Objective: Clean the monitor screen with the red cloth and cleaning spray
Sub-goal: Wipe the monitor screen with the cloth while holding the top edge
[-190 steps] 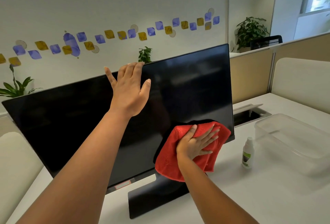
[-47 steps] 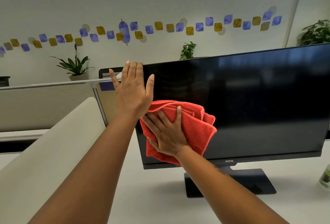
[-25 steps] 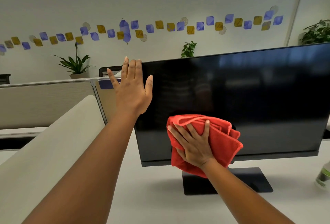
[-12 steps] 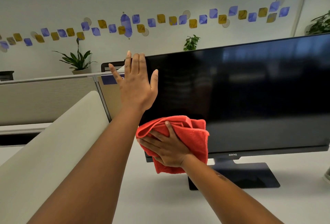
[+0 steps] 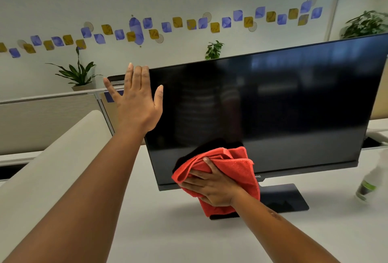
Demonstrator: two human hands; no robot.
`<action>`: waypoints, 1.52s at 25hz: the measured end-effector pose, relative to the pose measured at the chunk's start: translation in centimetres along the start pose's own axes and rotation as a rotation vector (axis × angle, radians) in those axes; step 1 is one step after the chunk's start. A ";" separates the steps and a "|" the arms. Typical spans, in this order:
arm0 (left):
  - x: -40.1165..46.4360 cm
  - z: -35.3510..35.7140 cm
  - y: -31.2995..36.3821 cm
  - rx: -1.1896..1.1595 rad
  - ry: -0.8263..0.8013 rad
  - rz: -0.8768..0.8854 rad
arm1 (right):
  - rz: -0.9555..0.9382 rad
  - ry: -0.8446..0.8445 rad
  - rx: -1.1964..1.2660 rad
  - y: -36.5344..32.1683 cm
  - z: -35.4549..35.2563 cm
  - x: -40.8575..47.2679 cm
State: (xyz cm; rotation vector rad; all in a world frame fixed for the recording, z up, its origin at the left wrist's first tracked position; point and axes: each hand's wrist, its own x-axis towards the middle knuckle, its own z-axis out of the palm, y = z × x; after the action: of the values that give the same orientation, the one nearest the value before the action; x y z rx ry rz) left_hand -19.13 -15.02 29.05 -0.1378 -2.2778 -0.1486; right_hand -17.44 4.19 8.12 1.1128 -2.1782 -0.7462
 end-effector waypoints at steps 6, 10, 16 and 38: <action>0.0 -0.3 0.3 -0.015 0.006 -0.006 | 0.115 0.035 -0.012 2.9 0.4 -7.0; 0.1 -0.4 0.5 0.017 -0.004 -0.021 | 0.199 0.049 -0.045 4.7 0.9 -11.9; 0.4 -0.4 2.6 0.000 0.013 -0.104 | 0.423 0.209 0.041 5.8 -0.2 -14.7; 2.2 1.4 15.5 -0.220 -0.006 0.157 | 0.904 0.362 0.096 11.3 -0.8 -8.3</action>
State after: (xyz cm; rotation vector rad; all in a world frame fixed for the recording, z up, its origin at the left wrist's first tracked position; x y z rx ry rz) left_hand -19.34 0.58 30.77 -0.4310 -2.2416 -0.3163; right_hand -18.68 16.55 14.56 0.1835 -2.0905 -0.0277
